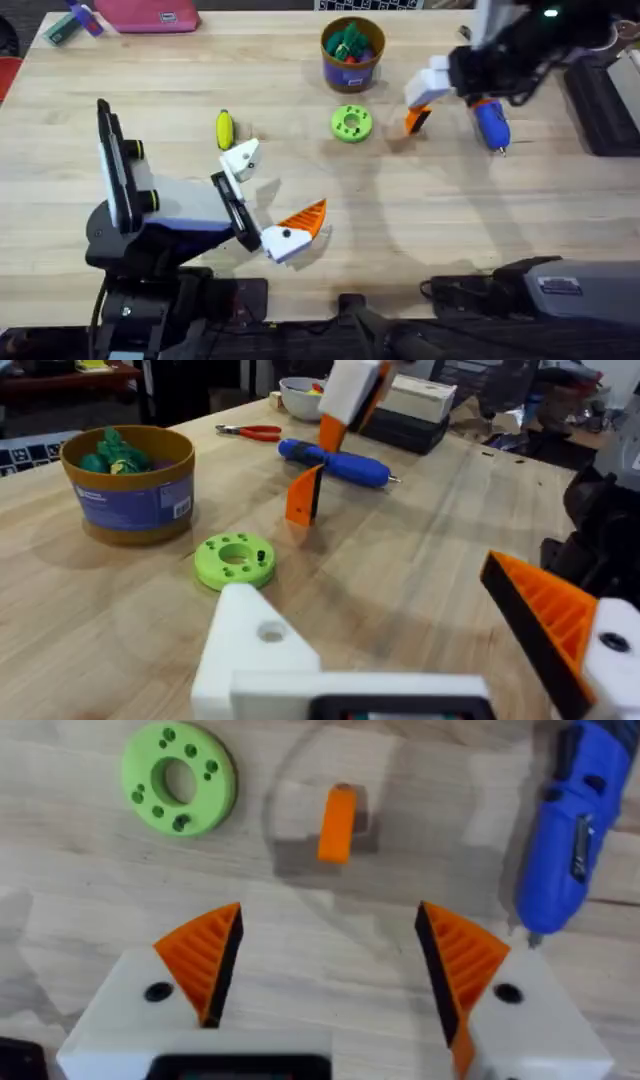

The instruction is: Pick up the gripper from the table and insert it into the empty holder that is missing its gripper. Then pick up a screw, insert it into the mounting hole, and use the screwdriver to tighten it. Finally, clean up the table by picking up the vegetable and placing it into the bucket.

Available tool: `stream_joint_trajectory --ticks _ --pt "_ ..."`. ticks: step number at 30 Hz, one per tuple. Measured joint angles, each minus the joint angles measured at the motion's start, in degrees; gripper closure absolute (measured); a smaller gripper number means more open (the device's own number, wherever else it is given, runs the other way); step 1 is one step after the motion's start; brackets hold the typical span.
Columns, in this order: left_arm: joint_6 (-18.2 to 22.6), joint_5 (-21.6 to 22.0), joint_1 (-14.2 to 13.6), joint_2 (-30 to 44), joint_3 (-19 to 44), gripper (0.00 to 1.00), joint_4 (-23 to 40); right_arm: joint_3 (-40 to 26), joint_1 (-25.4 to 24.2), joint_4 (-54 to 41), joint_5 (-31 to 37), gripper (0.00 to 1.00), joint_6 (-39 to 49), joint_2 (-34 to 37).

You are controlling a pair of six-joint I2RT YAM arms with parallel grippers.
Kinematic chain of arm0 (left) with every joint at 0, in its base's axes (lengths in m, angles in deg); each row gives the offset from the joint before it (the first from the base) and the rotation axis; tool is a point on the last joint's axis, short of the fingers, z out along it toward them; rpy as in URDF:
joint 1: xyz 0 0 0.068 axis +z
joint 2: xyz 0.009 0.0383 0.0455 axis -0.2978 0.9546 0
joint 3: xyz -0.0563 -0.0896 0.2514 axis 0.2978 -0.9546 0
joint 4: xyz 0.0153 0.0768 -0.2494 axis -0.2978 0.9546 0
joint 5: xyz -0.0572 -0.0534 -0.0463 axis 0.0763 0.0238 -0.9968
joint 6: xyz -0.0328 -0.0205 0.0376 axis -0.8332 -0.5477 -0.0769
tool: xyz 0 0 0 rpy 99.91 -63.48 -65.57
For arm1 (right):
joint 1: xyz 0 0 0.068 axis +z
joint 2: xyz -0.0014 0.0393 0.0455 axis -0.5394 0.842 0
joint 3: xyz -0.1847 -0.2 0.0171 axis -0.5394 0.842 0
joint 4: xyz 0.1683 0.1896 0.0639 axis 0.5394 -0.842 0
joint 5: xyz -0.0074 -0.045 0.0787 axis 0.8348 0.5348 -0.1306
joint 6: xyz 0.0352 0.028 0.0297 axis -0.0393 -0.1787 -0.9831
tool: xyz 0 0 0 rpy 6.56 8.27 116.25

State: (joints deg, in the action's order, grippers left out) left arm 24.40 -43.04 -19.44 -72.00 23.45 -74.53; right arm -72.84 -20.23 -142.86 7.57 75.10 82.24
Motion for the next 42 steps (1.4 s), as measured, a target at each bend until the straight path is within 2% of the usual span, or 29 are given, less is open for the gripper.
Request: stream_joint_trajectory --ticks 8,20,22,26,31,33,37,42 --pt "0.0 0.0 0.0 0.0 0.0 0.015 0.0 -0.7 1.0 1.8 2.2 0.01 -2.7 8.6" --pt "0.0 0.0 0.0 0.0 0.0 0.015 0.0 -0.7 1.7 4.7 3.5 0.085 -4.2 14.0" --pt "0.0 0.0 0.0 0.0 0.0 0.016 0.0 -0.7 1.7 4.8 3.5 0.141 -4.3 14.0" --pt "0.0 0.0 0.0 0.0 0.0 0.015 0.0 -0.7 1.7 5.6 3.5 0.338 -4.5 14.0" --pt "0.0 0.0 0.0 0.0 0.0 0.015 0.0 -0.7 1.7 6.0 3.5 0.466 -4.5 14.1" --pt "0.0 0.0 0.0 0.0 0.0 0.015 0.0 -0.7 1.7 6.0 3.5 0.591 -4.5 14.4" --pt "0.0 0.0 0.0 0.0 0.0 0.015 0.0 -0.8 1.7 6.5 3.5 0.963 -4.7 15.1" --pt "0.0 0.0 0.0 0.0 0.0 0.015 0.0 -1.0 1.7 6.9 3.6 0.988 -4.7 15.2"
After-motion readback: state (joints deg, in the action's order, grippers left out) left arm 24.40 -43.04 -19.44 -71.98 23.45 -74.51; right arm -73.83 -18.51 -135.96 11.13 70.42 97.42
